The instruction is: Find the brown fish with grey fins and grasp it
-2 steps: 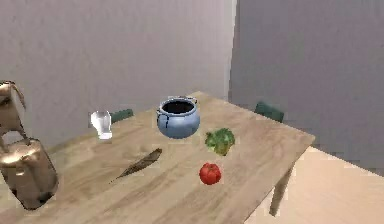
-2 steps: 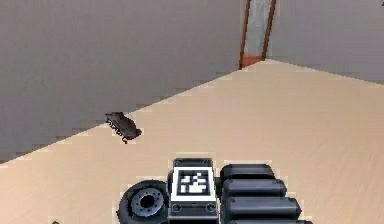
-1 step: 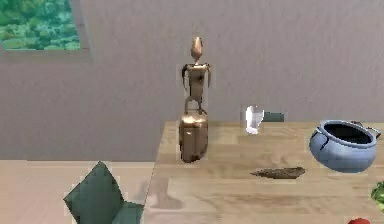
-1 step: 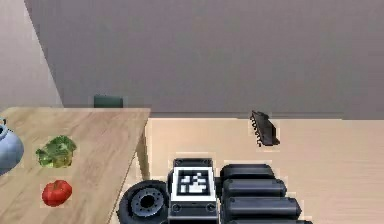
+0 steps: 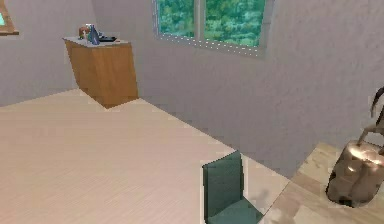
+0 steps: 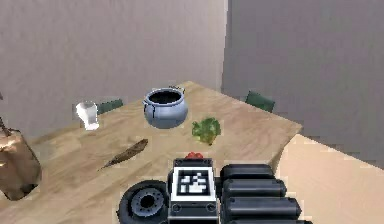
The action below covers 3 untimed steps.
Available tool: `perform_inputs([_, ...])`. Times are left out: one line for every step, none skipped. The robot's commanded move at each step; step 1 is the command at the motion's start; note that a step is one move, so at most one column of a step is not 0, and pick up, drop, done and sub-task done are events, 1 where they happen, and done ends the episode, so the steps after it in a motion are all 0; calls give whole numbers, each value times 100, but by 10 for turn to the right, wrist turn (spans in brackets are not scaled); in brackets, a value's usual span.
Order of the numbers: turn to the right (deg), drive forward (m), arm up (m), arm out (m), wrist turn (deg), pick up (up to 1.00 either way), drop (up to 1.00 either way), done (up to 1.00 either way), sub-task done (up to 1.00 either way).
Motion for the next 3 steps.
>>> perform_inputs([-180, 0, 0, 0, 0, 0, 0, 0, 0])
perform_inputs([0, 0, 0, 44, 0, 0, 0, 0, 0])
perform_inputs([0, 0, 0, 0, 450, 0, 0, 0, 0])
